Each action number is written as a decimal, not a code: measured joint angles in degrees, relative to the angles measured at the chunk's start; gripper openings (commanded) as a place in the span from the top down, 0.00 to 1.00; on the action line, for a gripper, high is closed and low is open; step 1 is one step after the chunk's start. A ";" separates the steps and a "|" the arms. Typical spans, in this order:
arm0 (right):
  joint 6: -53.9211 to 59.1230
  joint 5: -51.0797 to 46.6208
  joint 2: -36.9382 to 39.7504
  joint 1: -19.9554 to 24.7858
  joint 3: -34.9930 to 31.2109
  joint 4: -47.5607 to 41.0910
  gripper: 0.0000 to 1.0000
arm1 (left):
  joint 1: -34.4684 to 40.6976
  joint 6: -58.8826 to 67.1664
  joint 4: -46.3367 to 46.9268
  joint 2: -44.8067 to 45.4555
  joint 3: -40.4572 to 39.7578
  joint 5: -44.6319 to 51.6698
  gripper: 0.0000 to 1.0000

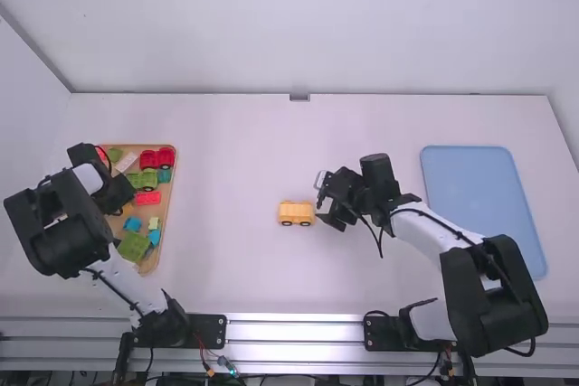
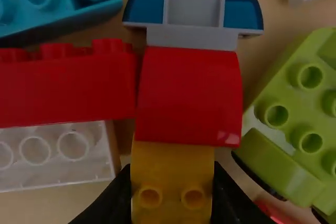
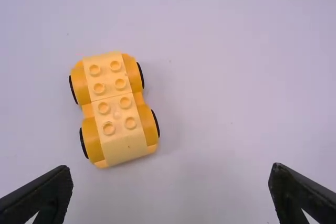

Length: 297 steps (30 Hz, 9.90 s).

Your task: Assemble lego blocks to make yellow taxi

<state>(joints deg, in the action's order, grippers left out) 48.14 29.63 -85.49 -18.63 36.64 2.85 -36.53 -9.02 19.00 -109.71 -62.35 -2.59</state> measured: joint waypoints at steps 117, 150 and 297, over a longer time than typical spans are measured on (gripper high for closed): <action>-1.55 27.96 -5.57 7.98 -10.80 24.00 0.01 | 32.59 94.55 -21.64 -5.79 22.25 64.92 0.73; -1.60 31.32 -40.02 1.01 2.69 41.94 0.00 | 43.50 79.73 -20.68 3.41 16.87 66.27 0.91; -0.26 35.89 -42.23 0.87 3.26 43.06 0.62 | 52.50 57.94 -41.24 -1.22 21.09 59.32 0.69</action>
<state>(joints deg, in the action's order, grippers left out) 47.88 65.52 -127.72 -17.76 39.90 45.91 15.97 48.93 -22.24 -110.93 -41.25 56.73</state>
